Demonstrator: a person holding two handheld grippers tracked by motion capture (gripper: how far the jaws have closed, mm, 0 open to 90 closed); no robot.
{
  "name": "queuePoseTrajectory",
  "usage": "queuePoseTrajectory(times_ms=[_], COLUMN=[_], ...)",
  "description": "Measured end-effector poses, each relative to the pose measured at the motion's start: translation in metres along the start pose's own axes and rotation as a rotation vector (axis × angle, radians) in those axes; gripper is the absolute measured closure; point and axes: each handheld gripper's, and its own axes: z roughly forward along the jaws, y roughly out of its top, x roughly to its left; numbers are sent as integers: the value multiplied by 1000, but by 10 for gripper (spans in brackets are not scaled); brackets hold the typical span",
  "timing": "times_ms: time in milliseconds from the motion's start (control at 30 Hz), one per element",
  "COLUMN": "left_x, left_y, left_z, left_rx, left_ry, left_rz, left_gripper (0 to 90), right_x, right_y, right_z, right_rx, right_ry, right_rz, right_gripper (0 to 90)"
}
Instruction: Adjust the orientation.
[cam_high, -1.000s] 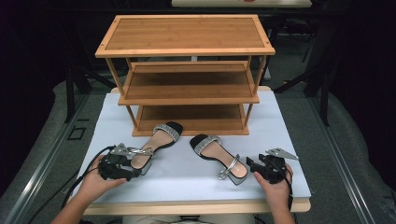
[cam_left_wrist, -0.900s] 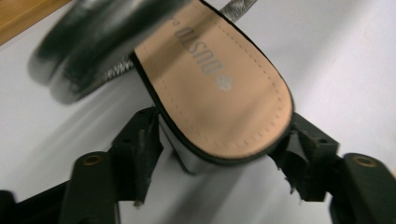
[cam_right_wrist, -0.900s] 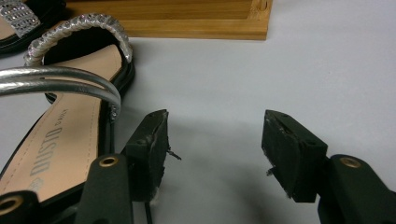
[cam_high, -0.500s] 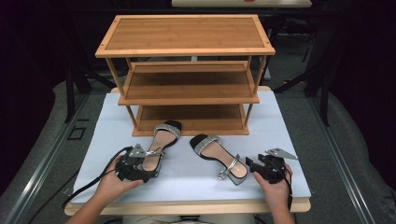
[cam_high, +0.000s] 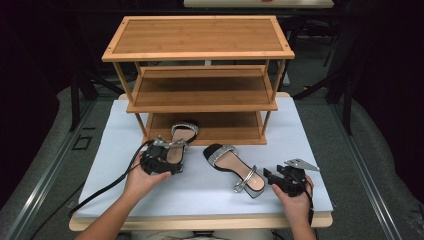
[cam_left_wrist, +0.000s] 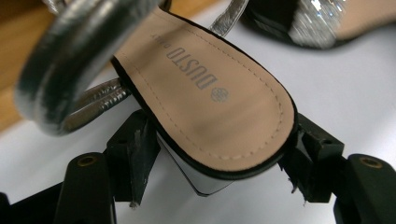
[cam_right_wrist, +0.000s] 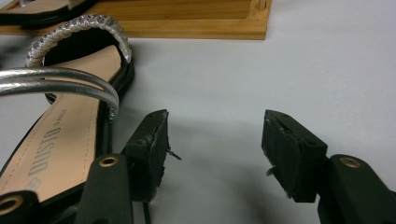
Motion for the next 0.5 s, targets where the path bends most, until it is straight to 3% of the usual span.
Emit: queuePoseTrajectory(times_ms=[33, 67, 133, 233, 267, 500], left_x=[4, 4, 7, 11, 12, 17], left_y=[8, 8, 16, 20, 26, 40], left_z=[9, 9, 24, 30, 35, 47], left_rx=[2, 2, 6, -19, -21, -29], left_ry=[18, 18, 47, 40, 57, 73], left_rz=[-18, -18, -23, -53, -62, -84], left_gripper=[334, 335, 336, 337, 337, 337], right_x=[-1, -2, -2, -2, -2, -2], right_y=[0, 0, 0, 0, 0, 0], right_z=[0, 0, 0, 0, 0, 0], right_rx=[2, 2, 2, 2, 2, 1], right_ry=[8, 8, 4, 9, 8, 9], right_rz=[4, 4, 5, 3, 3, 3], right_gripper=[406, 406, 406, 407, 407, 407])
